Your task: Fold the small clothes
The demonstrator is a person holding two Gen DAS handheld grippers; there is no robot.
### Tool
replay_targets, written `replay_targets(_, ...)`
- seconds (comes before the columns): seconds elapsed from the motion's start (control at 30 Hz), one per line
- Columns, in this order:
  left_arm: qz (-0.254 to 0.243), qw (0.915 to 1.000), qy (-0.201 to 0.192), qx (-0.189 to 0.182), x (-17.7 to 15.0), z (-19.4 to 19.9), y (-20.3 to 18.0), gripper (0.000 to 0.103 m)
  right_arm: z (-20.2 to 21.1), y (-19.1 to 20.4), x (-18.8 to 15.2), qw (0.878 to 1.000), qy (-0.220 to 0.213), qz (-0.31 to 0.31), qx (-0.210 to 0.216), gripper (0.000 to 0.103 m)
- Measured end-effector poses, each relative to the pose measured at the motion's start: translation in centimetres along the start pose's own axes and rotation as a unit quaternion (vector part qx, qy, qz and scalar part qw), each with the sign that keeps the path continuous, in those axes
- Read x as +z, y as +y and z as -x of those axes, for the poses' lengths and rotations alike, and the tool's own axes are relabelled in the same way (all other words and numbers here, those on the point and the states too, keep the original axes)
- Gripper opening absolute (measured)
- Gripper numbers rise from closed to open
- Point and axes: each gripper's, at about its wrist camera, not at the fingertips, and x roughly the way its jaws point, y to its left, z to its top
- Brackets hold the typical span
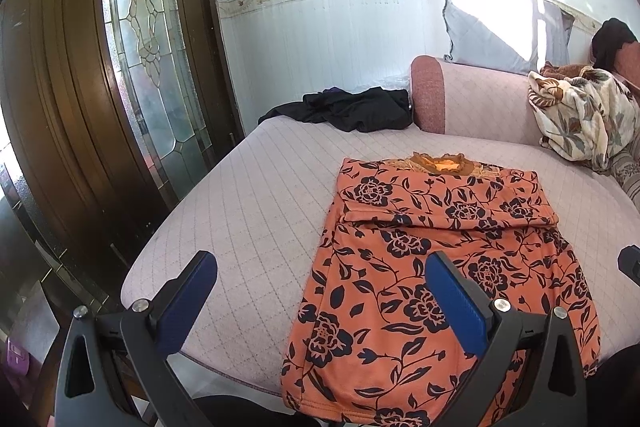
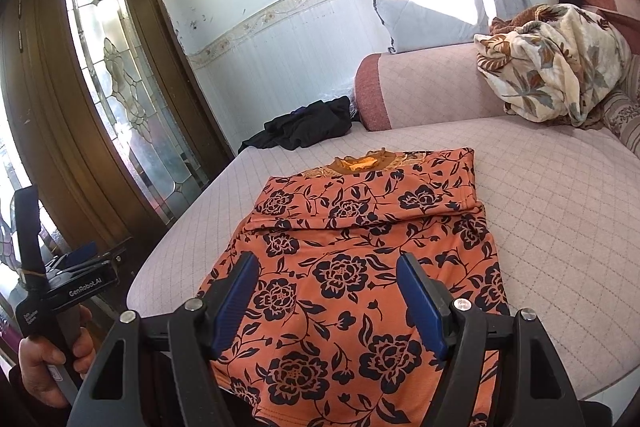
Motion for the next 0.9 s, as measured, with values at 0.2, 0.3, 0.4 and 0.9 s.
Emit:
replay_targets(0.2,-0.001,1.0,0.0,0.0,0.1,0.0,0.0,0.103,-0.1,0.0,0.0,1.0,0.001,-0.002,0.0,0.075)
replay_targets(0.3,-0.001,1.0,0.0,0.0,0.0,0.0,0.0,0.103,-0.1,0.0,0.0,1.0,0.001,-0.001,-0.001,0.075)
replay_targets(0.4,0.0,1.0,0.001,-0.001,0.0,-0.1,-0.1,0.103,-0.1,0.1,0.0,1.0,0.001,-0.001,0.0,0.075)
replay_targets(0.9,0.003,0.9993,0.034,-0.017,-1.1,-1.4,0.4,0.103,0.0,-0.2,-0.3,1.0,0.011,0.0,-0.006,0.075)
